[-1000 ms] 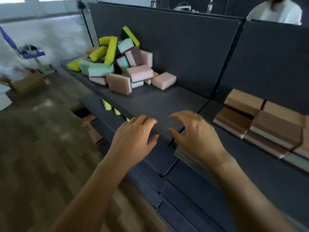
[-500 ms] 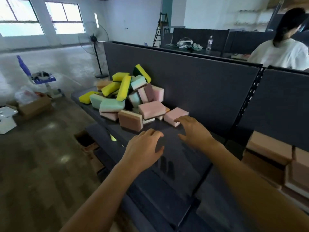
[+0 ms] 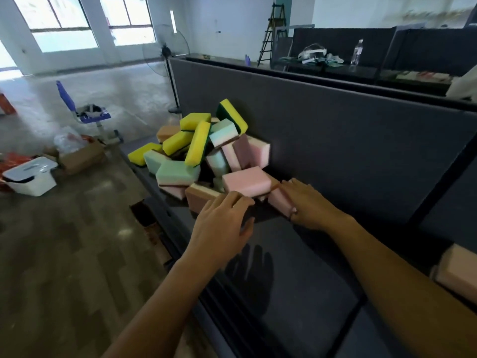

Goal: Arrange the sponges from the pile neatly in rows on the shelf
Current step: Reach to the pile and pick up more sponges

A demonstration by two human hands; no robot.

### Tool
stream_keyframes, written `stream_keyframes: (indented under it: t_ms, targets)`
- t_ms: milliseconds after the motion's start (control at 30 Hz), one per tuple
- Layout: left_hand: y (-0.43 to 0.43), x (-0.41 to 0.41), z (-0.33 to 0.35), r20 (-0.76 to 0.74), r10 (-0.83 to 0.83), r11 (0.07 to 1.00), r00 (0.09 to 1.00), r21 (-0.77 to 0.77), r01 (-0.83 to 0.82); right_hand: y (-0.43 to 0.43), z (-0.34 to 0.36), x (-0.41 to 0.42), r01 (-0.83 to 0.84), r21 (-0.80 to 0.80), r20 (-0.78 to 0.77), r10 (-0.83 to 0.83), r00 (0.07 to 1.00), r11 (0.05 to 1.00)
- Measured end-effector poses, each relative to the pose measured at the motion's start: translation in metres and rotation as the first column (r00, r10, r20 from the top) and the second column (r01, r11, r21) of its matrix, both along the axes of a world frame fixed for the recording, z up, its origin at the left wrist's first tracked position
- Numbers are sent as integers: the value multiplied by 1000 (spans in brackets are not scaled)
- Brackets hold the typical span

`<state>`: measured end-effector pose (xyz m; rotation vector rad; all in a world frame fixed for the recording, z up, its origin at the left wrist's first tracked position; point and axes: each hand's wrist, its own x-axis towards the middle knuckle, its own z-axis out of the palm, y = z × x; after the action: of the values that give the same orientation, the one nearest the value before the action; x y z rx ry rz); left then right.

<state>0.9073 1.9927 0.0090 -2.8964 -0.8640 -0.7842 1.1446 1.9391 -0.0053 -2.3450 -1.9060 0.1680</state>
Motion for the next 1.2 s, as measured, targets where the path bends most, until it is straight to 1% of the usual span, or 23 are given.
stream_keyframes:
  t_ms: [67,167,200,267,367,433,533,633,733,800,900,1067,1200]
  targets:
    - [10,4,2,27,4,999,1000,47,-5,-1,-1,1,16,-1,15,-16,1000,1000]
    - [30,13,3,36,18,998,999,68,-20,-7,2,-5,88,-7,18,-88,996,996]
    - [38,17,3,15,21,998,1000,63,-22,-11,4,-9,113,-6,21,-113,993,994]
    - [54,25,2,-50,20,999,999,39,-18,-19,7,-22,154,-14,-21,-154,988,988]
    - [76,38,-2,-109,-31,999,994,24,34,-35,14,-44,201,5,-76,-200,977,980]
    - [85,48,-4,-157,-73,996,985,34,79,-44,18,-58,231,29,-60,-229,971,972]
    - [97,59,-8,-195,-131,988,972,49,143,-48,30,-73,263,34,34,-264,964,964]
    - [108,67,-8,-196,-152,986,969,39,163,-57,38,-82,350,79,-6,-351,936,933]
    - [110,70,-3,-213,-195,981,958,-22,195,-74,40,-94,457,152,-51,-455,889,876]
    - [104,69,2,-208,-239,971,948,-35,237,-82,38,-105,523,166,-57,-521,851,836]
    - [86,62,10,-128,-366,930,922,-21,366,-96,32,-120,610,192,-58,-612,789,768]
    - [39,51,15,-51,-582,812,812,-88,577,-142,28,-146,738,268,-77,-749,658,620]
    - [-7,51,11,-70,-696,715,715,-155,682,-186,22,-163,816,267,-72,-833,548,513]
